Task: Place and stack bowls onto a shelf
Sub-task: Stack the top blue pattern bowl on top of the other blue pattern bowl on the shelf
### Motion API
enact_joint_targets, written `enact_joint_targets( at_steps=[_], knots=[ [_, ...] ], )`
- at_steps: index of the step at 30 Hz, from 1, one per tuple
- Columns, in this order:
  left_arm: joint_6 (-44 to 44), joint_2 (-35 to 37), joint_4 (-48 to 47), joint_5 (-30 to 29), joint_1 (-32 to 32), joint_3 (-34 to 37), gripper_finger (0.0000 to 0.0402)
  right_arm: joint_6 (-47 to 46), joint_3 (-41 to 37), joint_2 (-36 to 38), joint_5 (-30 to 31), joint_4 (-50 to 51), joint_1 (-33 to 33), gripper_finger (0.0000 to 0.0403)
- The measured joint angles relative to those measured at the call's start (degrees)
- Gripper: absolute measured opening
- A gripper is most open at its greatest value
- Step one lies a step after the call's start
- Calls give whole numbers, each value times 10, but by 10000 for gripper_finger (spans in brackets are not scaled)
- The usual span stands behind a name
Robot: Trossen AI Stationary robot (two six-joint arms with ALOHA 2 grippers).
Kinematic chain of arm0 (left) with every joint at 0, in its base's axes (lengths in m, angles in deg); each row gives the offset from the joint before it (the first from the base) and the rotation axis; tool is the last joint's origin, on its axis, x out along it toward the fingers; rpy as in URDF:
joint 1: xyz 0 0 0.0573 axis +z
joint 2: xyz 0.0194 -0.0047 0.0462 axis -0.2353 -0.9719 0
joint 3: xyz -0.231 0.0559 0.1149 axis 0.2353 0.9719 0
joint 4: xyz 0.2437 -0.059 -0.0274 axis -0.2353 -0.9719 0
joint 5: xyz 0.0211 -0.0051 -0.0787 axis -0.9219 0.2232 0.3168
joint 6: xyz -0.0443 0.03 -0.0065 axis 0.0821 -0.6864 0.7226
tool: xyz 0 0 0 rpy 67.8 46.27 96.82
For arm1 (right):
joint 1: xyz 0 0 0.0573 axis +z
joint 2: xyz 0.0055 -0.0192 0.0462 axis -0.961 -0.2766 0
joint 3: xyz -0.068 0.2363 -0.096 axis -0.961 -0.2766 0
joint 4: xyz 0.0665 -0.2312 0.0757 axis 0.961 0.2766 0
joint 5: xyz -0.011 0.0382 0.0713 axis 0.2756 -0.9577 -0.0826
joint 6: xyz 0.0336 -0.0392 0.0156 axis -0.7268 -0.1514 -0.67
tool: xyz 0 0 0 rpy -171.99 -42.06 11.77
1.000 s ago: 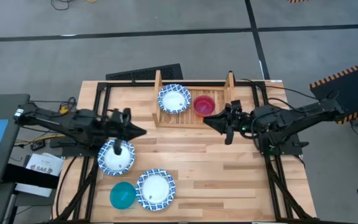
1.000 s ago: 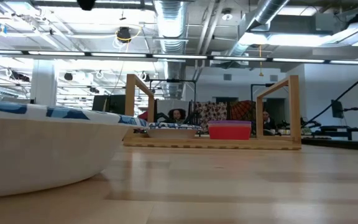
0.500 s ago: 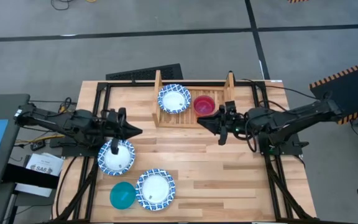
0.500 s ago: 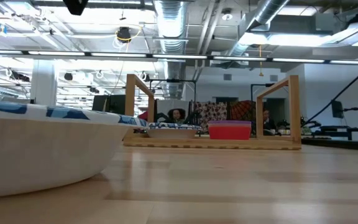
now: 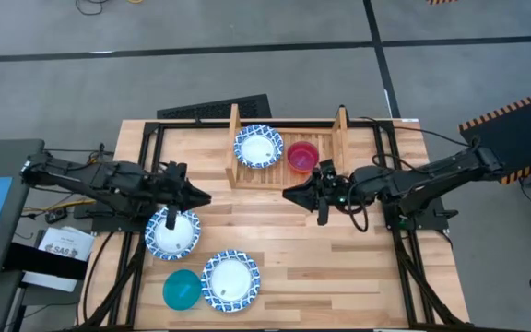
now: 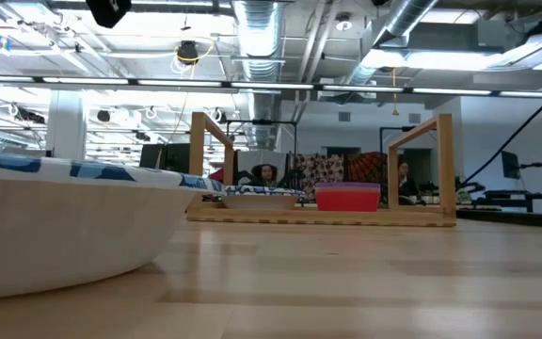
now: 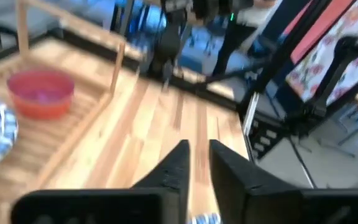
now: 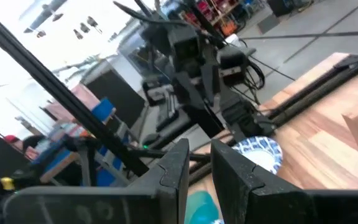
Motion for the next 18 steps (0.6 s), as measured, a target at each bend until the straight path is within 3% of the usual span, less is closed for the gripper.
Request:
enact_joint_targets(
  at_steps=[9, 14, 18],
  knots=[
    [76, -131, -308, 54, -47, -143, 181, 14, 0, 12, 0, 0, 0, 95],
    [202, -181, -447, 54, -93, -144, 222, 14, 0, 11, 0, 17, 0, 95],
    [318, -208, -457, 50, -136, -107, 229, 14, 0, 11, 0, 29, 0, 95]
  ],
)
